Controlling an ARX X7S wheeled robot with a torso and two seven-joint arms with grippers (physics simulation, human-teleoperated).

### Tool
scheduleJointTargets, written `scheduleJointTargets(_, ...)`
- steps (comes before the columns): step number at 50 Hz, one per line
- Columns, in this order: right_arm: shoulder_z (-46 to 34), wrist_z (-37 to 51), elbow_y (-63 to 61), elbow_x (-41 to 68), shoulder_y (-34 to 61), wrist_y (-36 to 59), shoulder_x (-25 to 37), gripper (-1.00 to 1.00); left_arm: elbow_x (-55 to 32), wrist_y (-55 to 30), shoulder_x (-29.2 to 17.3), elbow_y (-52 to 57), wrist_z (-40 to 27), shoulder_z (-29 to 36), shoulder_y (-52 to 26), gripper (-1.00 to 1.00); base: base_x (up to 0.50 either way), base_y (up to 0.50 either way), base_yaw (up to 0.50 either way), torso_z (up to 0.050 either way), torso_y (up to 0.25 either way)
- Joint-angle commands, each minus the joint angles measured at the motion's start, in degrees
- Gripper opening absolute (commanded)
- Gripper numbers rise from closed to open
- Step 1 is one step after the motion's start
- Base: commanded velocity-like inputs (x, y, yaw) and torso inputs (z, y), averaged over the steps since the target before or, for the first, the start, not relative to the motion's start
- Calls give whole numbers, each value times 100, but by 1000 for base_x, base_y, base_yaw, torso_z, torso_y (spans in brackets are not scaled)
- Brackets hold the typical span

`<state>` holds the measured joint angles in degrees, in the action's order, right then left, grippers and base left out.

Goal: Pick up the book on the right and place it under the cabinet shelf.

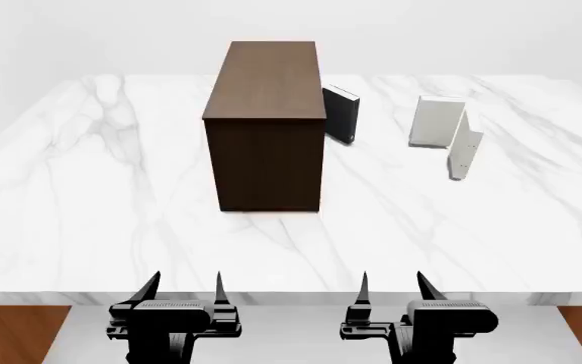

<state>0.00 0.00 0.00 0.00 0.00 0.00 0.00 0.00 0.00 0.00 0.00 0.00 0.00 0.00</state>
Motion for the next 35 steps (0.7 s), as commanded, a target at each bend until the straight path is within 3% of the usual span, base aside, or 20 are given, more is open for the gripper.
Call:
scheduleJointTargets(1,-161,143,-118,-25,-31,113,99,100,-135,158,-103,54,-21,124,50,100,0,0,0,0,0)
scheduleJointTargets(9,-226,204,-575,365,-225,281,244,100,-77,537,-292,145,-174,351,186,100,0,0,0,0,0)
scheduleJointTargets(14,-319,205,-746,457,-295,279,322,100,-202,446,-416,431,-74,440,266,100,0,0,0,50,0)
scheduleJointTargets(23,-297,358,-2875,647,-43,1774,606,100,-594,-871,-648,2177,-68,330,-317,100,0,0,0,50,0)
scheduleJointTargets(35,111,514,-4325,1349,1140,3391,801,100,-956,-2183,-851,3373,-266,131,-1538,100,0,0,0,50,0)
